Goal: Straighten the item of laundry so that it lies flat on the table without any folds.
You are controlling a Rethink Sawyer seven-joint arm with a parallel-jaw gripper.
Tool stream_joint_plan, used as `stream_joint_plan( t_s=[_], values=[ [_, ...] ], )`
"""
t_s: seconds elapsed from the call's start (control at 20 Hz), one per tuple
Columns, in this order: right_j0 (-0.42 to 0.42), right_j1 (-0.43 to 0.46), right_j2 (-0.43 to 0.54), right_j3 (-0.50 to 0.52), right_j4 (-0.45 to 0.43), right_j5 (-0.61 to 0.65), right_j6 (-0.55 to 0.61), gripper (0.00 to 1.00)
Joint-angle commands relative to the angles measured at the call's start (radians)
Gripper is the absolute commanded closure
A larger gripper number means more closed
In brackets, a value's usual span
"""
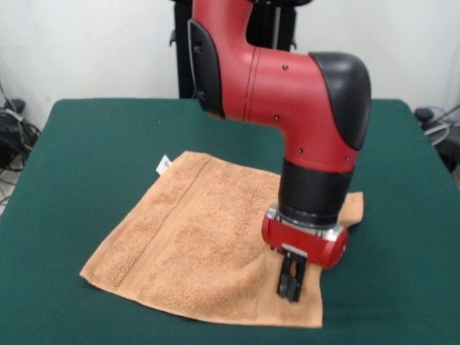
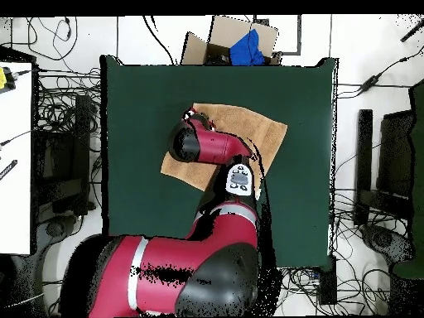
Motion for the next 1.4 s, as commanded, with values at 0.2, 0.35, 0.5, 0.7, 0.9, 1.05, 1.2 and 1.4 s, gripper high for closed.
stream_joint_plan(
  t_s=[0.2,0.35,0.5,0.7,0.9,1.05,1.2,1.4],
  values=[
    [-0.005,0.259,-0.009,-0.325,0.14,0.159,0.115,1.0],
    [0.006,0.31,-0.044,-0.402,0.177,0.189,0.134,1.0],
    [0.015,0.344,-0.076,-0.456,0.205,0.211,0.152,1.0],
    [0.013,0.362,-0.103,-0.499,0.221,0.247,0.163,1.0],
    [0.005,0.35,-0.097,-0.494,0.218,0.264,0.155,1.0],
    [0.007,0.313,-0.088,-0.441,0.199,0.248,0.151,1.0],
    [0.017,0.266,-0.089,-0.362,0.175,0.215,0.152,1.0],
    [0.055,0.196,-0.129,-0.241,0.147,0.204,0.173,1.0]
  ],
)
